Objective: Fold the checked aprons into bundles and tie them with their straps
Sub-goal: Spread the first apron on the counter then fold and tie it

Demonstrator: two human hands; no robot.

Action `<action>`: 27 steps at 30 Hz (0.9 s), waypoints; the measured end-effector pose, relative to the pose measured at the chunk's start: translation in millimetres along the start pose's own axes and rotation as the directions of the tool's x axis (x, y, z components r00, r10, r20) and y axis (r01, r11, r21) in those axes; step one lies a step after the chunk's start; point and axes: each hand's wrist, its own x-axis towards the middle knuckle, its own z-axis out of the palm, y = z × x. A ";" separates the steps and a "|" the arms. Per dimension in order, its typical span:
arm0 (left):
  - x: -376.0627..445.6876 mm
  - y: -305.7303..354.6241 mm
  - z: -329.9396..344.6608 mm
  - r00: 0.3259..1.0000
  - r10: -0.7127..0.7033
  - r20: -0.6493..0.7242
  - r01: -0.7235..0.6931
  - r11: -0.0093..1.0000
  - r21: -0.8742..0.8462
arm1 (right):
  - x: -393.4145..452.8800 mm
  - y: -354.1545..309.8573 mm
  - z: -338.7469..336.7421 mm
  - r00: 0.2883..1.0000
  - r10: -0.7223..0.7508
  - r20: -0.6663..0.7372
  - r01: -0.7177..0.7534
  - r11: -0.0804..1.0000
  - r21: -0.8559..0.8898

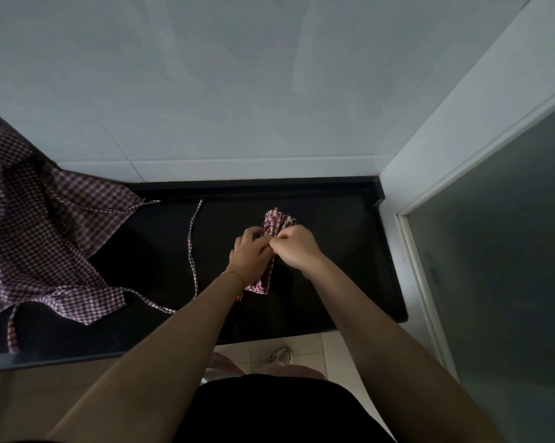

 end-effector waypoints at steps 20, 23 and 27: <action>-15.1 9.4 -12.1 0.960 0.100 -0.260 -0.065 0.988 0.140 | 13.1 20.0 7.2 0.989 -0.136 -0.051 0.125 0.975 -0.186; -12.4 7.5 -13.1 0.972 0.085 -0.218 -0.065 0.993 0.099 | 13.7 23.7 12.7 0.981 -0.154 -0.117 0.126 0.968 -0.216; -6.0 3.5 -12.9 0.983 0.045 -0.179 -0.036 0.998 0.055 | 13.1 22.3 11.1 0.983 -0.153 -0.104 0.122 0.960 -0.252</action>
